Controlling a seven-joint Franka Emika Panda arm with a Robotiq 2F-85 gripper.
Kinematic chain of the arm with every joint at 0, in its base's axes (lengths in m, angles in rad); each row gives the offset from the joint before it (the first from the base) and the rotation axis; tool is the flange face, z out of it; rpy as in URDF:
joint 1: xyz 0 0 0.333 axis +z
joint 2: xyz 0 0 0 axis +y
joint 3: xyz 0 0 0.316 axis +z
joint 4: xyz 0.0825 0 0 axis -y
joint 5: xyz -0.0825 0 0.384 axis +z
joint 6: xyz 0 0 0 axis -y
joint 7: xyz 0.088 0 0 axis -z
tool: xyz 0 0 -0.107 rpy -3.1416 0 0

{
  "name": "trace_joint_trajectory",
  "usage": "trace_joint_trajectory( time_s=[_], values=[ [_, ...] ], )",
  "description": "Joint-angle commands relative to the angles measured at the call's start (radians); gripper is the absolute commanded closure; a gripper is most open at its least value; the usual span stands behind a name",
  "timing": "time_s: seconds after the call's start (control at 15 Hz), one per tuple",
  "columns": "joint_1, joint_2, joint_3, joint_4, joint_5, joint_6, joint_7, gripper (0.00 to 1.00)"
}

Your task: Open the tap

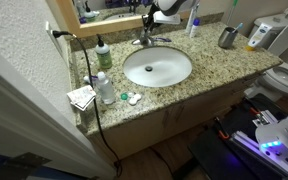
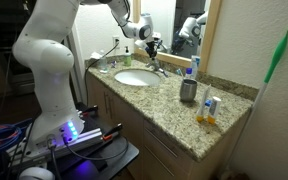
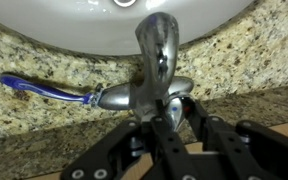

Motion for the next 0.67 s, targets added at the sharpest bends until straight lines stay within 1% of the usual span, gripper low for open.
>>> trace_joint_trajectory(
  time_s=[0.0,0.33,0.47,0.53,0.6],
  values=[
    [-0.061,-0.072,0.057,-0.049,0.107,0.019,-0.037,0.93],
    [-0.153,-0.135,0.139,-0.102,0.308,0.117,-0.091,0.93],
    [-0.196,-0.173,0.18,-0.109,0.396,0.125,-0.138,0.93],
    [-0.21,-0.191,0.193,-0.109,0.433,0.11,-0.159,0.93],
    [-0.211,-0.214,0.185,-0.112,0.429,0.029,-0.17,0.46]
  ],
)
